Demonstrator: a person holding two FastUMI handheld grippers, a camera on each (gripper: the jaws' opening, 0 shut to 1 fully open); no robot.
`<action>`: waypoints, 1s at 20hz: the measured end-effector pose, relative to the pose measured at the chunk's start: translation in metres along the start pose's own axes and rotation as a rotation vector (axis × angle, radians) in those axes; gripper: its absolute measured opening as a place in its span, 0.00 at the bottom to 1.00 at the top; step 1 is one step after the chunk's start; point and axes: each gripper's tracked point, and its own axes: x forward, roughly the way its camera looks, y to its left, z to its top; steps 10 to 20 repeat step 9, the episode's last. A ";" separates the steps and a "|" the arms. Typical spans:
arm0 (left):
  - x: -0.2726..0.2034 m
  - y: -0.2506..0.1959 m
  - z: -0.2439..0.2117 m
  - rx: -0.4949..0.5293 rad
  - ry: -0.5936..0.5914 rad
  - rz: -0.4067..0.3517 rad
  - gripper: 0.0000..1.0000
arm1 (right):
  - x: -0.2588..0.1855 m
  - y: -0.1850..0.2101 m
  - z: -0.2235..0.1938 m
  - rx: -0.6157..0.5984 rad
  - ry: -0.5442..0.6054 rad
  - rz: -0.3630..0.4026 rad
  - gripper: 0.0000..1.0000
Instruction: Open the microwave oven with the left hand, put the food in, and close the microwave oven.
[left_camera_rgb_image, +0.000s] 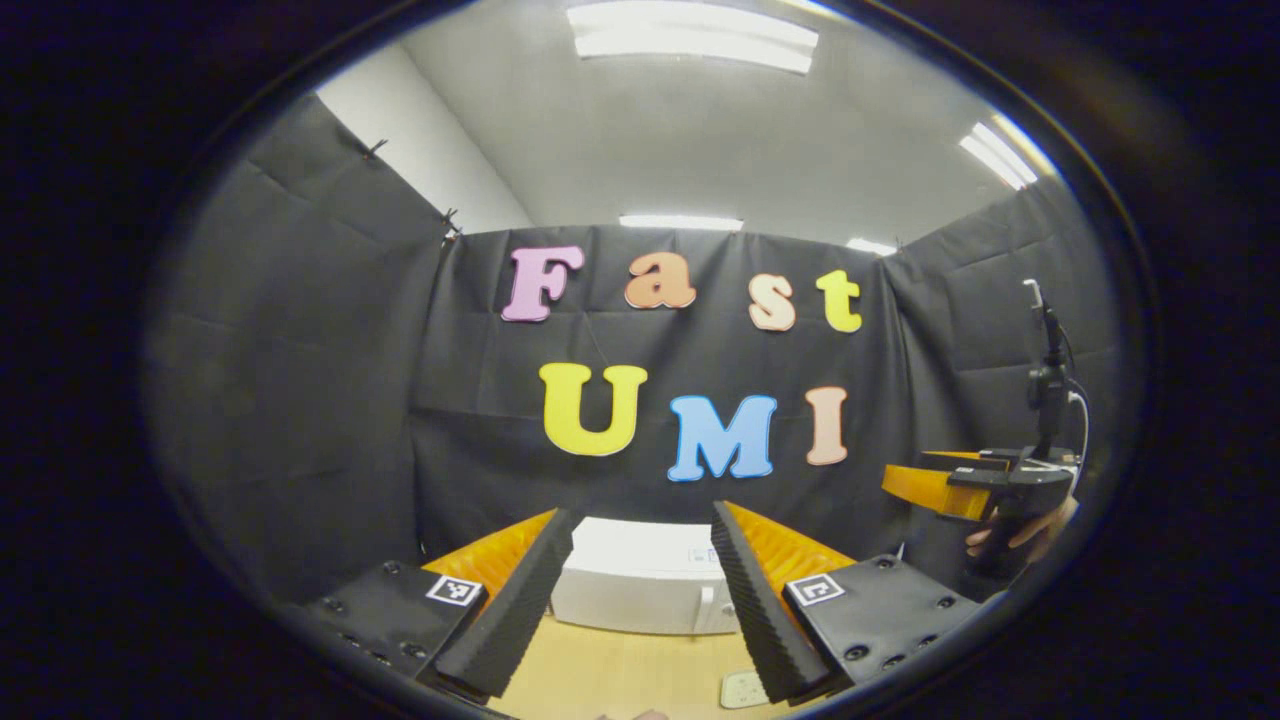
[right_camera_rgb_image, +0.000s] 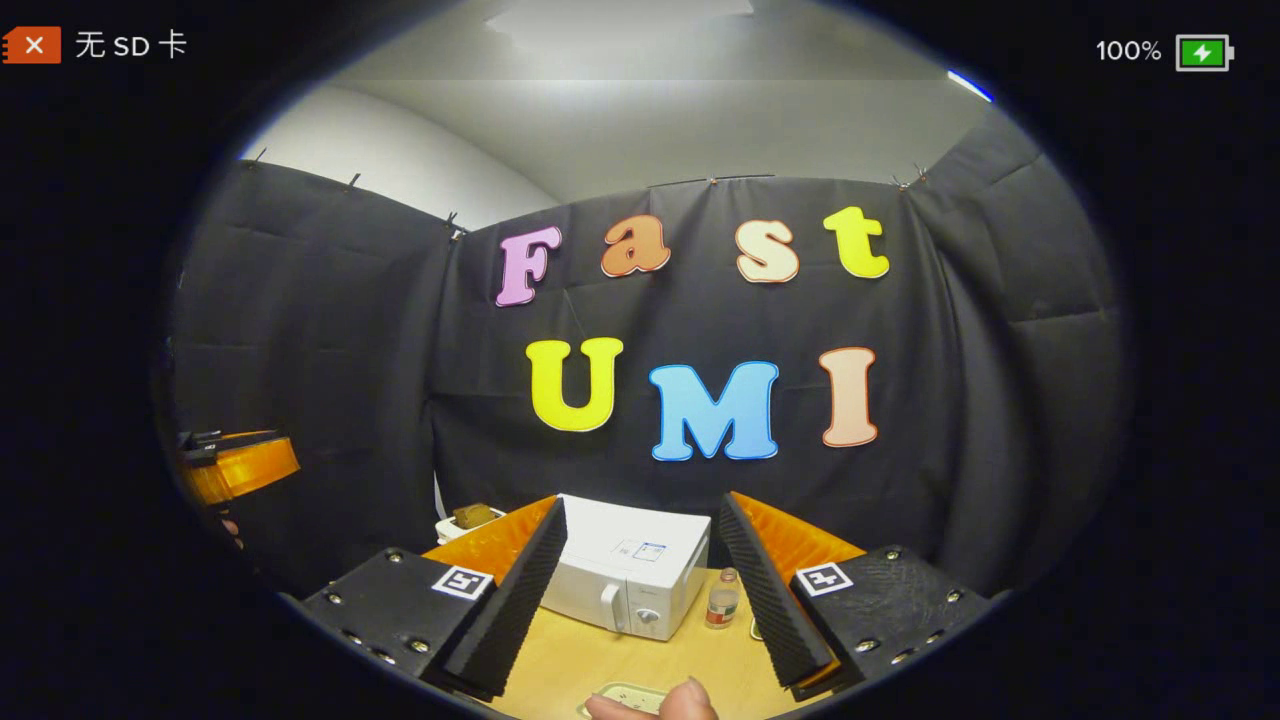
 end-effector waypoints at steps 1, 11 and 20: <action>-0.003 0.013 -0.006 -0.005 0.020 0.016 0.99 | 0.000 0.000 -0.001 0.005 0.003 -0.013 0.94; -0.004 0.063 -0.003 0.009 0.006 0.043 0.90 | 0.014 0.031 0.001 -0.047 -0.015 -0.070 0.94; -0.004 0.063 -0.003 0.009 0.006 0.043 0.90 | 0.014 0.031 0.001 -0.047 -0.015 -0.070 0.94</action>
